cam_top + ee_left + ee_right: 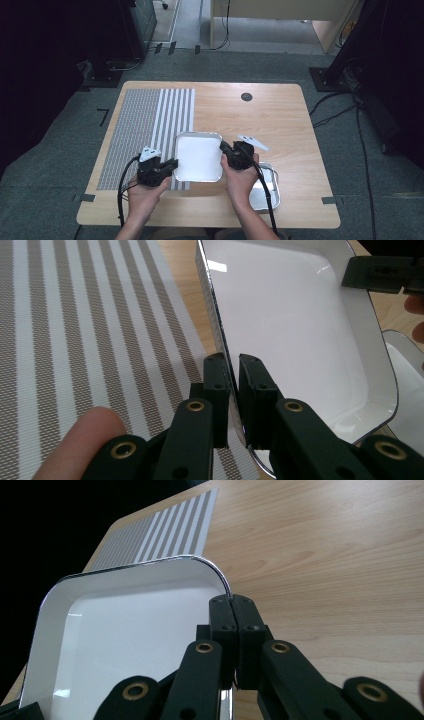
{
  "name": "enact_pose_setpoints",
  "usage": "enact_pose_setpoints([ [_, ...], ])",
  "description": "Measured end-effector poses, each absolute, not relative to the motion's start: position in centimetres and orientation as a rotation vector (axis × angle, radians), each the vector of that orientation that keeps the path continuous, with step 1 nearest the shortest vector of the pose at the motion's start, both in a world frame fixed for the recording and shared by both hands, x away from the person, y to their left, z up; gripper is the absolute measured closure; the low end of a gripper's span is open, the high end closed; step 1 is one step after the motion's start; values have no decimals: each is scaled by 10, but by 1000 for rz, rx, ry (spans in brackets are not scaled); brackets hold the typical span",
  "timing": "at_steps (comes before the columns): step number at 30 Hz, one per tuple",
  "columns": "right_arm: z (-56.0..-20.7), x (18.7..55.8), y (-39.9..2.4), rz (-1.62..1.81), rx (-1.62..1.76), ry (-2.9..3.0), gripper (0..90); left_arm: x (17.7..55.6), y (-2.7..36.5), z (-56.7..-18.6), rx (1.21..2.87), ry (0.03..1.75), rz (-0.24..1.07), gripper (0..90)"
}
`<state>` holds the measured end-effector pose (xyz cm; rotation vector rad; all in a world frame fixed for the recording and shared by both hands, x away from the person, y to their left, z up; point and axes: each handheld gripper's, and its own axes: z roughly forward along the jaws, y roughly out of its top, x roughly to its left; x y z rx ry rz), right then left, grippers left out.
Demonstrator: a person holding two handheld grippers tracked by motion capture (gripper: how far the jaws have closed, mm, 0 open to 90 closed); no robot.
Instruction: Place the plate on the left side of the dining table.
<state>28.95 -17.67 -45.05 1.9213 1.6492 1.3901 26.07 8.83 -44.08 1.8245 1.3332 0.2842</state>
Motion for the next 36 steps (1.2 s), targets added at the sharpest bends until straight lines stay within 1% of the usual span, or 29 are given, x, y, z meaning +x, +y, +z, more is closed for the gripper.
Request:
enact_pose_setpoints([
  [10, -450, 308, -144, 1408, 1937, 1665, 900, 276, 119, -435, 1834, 1366, 328, 852],
  [11, -450, 312, -136, 1410, 1937, 1672, 900, 278, 125, -435, 1827, 1381, 336, 854],
  [23, -453, 336, -97, 1400, 1944, 1715, 900, 299, 163, -440, 1788, 1460, 346, 872],
  [31, -455, 360, -66, 1372, 1967, 1730, 900, 319, 187, -443, 1774, 1509, 369, 883],
  [36, -453, 374, -50, 1363, 1967, 1739, 900, 331, 202, -442, 1740, 1536, 357, 890],
])
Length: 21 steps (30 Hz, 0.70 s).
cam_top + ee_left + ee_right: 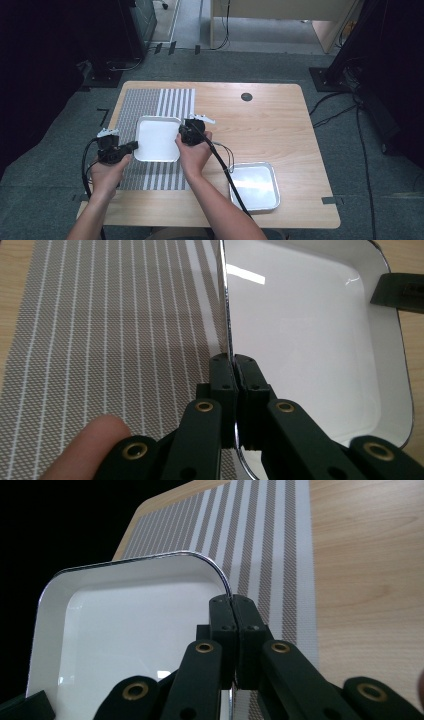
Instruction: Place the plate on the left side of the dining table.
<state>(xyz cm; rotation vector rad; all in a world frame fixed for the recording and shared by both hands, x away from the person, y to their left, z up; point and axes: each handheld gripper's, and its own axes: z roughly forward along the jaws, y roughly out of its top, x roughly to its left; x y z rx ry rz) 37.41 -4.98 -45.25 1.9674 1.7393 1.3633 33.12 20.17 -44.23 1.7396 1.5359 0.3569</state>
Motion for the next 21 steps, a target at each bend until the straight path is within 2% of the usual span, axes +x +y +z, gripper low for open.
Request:
enact_pose_setpoints([
  [13, -461, 412, -15, 1313, 2002, 1746, 900, 368, 227, -451, 1725, 1610, 378, 900],
  [21, -478, 444, 0, 1234, 2030, 1781, 898, 397, 235, -466, 1734, 1675, 330, 900],
])
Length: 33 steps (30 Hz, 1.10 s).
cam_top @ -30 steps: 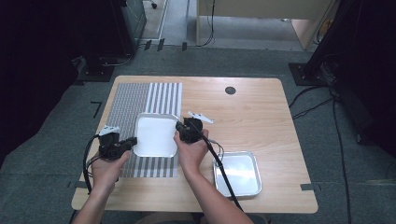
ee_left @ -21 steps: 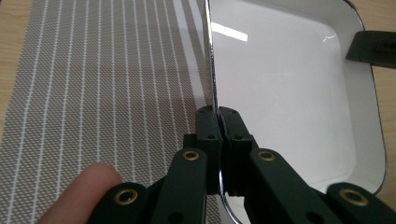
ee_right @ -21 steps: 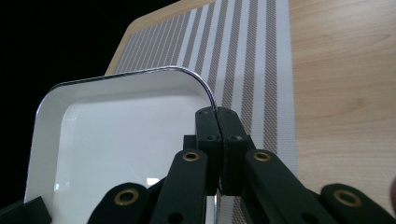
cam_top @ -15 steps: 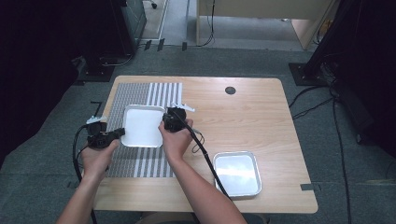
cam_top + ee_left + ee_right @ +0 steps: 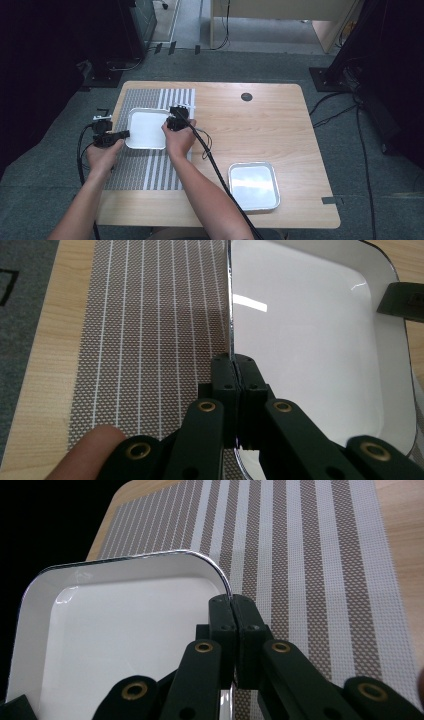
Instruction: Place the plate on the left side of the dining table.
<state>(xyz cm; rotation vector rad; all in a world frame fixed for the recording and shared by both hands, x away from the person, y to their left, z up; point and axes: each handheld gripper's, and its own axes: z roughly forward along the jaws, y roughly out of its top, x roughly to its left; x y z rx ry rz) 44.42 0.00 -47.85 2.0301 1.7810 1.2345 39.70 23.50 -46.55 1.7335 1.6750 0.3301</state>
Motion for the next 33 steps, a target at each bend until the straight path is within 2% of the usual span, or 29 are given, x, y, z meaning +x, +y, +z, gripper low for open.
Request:
enact_pose_setpoints([
  [16, -497, 471, 2, 1124, 2005, 1811, 893, 428, 234, -491, 1721, 1731, 226, 900],
  [33, -504, 480, -2, 1095, 1991, 1857, 864, 436, 230, -496, 1729, 1748, 251, 876],
])
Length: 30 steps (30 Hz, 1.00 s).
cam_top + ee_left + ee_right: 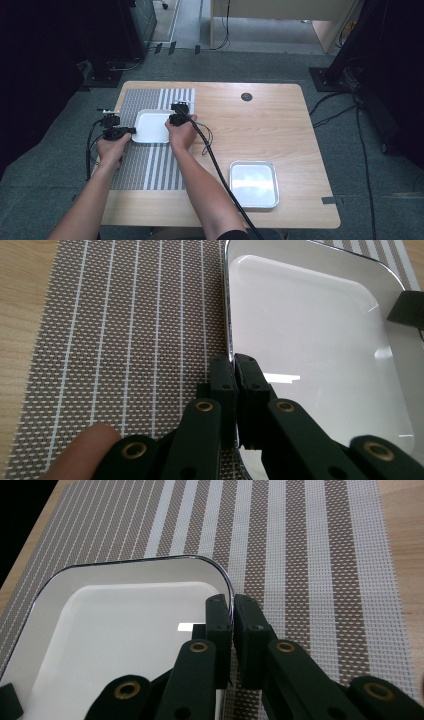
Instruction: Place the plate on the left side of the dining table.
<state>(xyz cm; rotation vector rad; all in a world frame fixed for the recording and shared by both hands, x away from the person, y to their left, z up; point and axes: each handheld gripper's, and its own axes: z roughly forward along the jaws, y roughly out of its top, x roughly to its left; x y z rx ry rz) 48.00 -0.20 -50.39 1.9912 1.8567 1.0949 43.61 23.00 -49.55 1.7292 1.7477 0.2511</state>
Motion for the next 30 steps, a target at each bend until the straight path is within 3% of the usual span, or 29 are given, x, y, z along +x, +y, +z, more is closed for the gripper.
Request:
enact_pose_setpoints([
  [4, -504, 482, -7, 1113, 1991, 1888, 783, 434, 230, -495, 1752, 1734, 294, 721],
  [6, -503, 482, -9, 1133, 1975, 1908, 740, 433, 230, -493, 1755, 1746, 313, 560],
  [9, -498, 480, -10, 1137, 1908, 1913, 680, 431, 231, -489, 1764, 1750, 321, 393],
  [14, -488, 475, -12, 1149, 1826, 1914, 564, 427, 232, -483, 1769, 1742, 316, 210],
  [19, -475, 469, -19, 1197, 1756, 1977, 515, 414, 229, -468, 1795, 1651, 326, 111],
  [26, -459, 457, -29, 1187, 1665, 2066, 330, 392, 223, -452, 1782, 1581, 388, 95],
  [30, -449, 447, -38, 1186, 1641, 2074, 275, 380, 223, -444, 1750, 1557, 406, 94],
])
